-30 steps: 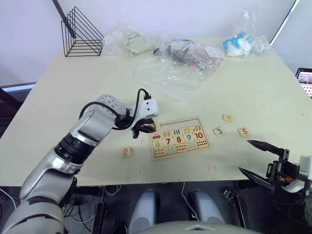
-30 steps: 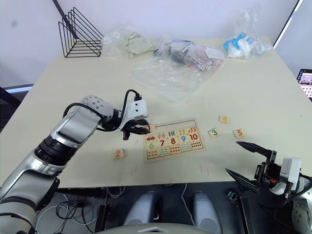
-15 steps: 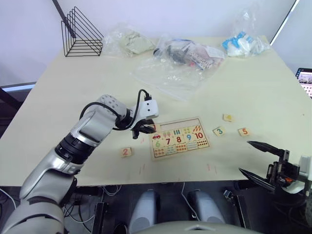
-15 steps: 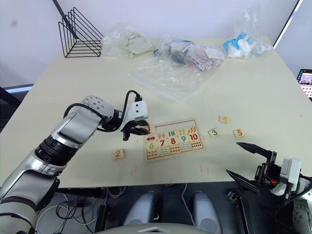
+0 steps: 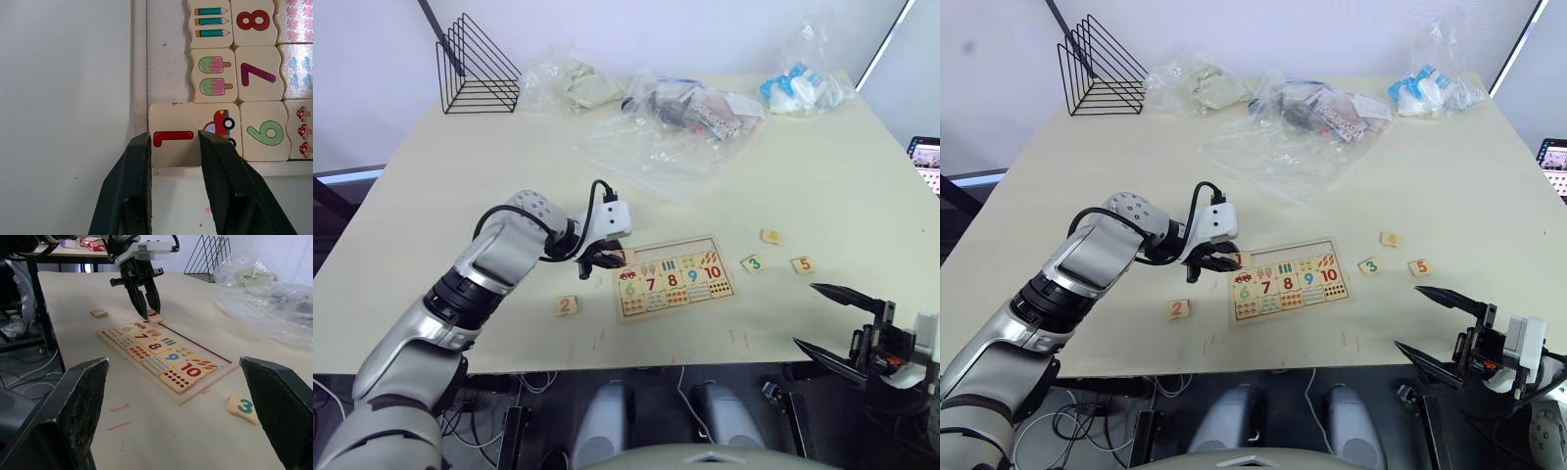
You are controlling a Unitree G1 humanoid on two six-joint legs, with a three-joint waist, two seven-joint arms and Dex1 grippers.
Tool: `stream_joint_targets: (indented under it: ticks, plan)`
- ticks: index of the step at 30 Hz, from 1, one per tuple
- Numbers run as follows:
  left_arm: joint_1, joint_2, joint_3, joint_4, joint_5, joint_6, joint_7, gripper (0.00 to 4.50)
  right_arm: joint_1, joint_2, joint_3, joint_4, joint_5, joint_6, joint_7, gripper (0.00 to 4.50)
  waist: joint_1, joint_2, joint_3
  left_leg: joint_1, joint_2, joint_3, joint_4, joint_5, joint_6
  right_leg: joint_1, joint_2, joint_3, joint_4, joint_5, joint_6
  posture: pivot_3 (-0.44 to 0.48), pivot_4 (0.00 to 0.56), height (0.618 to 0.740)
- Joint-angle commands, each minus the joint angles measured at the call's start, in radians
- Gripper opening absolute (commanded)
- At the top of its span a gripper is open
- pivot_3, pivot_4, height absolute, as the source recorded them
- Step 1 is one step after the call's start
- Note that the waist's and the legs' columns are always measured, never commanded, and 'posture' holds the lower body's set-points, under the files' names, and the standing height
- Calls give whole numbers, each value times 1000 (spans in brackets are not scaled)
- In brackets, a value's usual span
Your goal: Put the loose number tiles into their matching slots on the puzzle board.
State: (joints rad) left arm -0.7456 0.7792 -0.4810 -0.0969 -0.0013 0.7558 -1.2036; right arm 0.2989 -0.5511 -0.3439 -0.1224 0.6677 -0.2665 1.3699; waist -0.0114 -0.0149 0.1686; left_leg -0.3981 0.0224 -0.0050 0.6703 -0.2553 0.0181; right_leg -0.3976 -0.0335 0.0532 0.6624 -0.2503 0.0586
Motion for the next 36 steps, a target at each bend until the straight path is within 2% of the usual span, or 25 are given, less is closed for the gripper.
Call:
stream_joint_targets:
  ticks: [1,2,4,6,9,10,11,18,27,32,35,36]
  plan:
    - [-9,1,16,-26,-4,-2,-3,935,4,-10,-22,-14,12,-22,11,4500,0,0,0,0,0,0,0,0,0,0,0,0,0,0,0,0,150,740]
    - [-8,0,19,-25,-7,1,-3,935,4,-10,-23,-13,12,-23,12,4500,0,0,0,0,0,0,0,0,0,0,0,0,0,0,0,0,150,740]
    - [-8,1,21,-23,-9,1,-4,1993,5,-10,-23,-10,11,-25,14,4500,0,0,0,0,0,0,0,0,0,0,0,0,0,0,0,0,150,740]
    - [-8,3,23,-20,-10,-1,-4,2855,6,-10,-23,-8,10,-26,14,4500,0,0,0,0,0,0,0,0,0,0,0,0,0,0,0,0,150,740]
    - [-7,6,24,-19,-10,-3,-4,3796,6,-8,-22,-10,9,-26,13,4500,0,0,0,0,0,0,0,0,0,0,0,0,0,0,0,0,150,740]
    - [-6,8,25,-21,-10,-3,-5,4313,6,-8,-21,-10,9,-27,12,4500,0,0,0,0,0,0,0,0,0,0,0,0,0,0,0,0,150,740]
    - [-6,9,27,-23,-11,-2,-6,4439,7,-8,-20,-11,9,-27,11,4500,0,0,0,0,0,0,0,0,0,0,0,0,0,0,0,0,150,740]
    - [-27,-5,67,12,-44,-19,-6,4439,8,-7,-19,-13,8,-28,8,4500,0,0,0,0,0,0,0,0,0,0,0,0,0,0,0,0,150,740]
    - [-56,-50,191,255,-110,-189,0,4439,1,-4,-13,-10,6,-31,2,4500,0,0,0,0,0,0,0,0,0,0,0,0,0,0,0,0,150,740]
    - [-32,-57,248,319,-133,-262,4,4439,-2,-4,-12,-5,6,-33,2,4500,0,0,0,0,0,0,0,0,0,0,0,0,0,0,0,0,150,740]
    - [14,-47,288,326,-158,-322,-17,3631,-3,-4,-12,-2,5,-36,3,4500,-1,0,0,0,0,0,0,0,0,0,0,0,0,0,0,0,150,740]
    - [30,-46,306,325,-178,-335,-36,3160,-3,-4,-13,0,5,-37,3,4500,0,0,0,0,0,0,0,0,0,0,0,0,0,0,0,0,150,740]
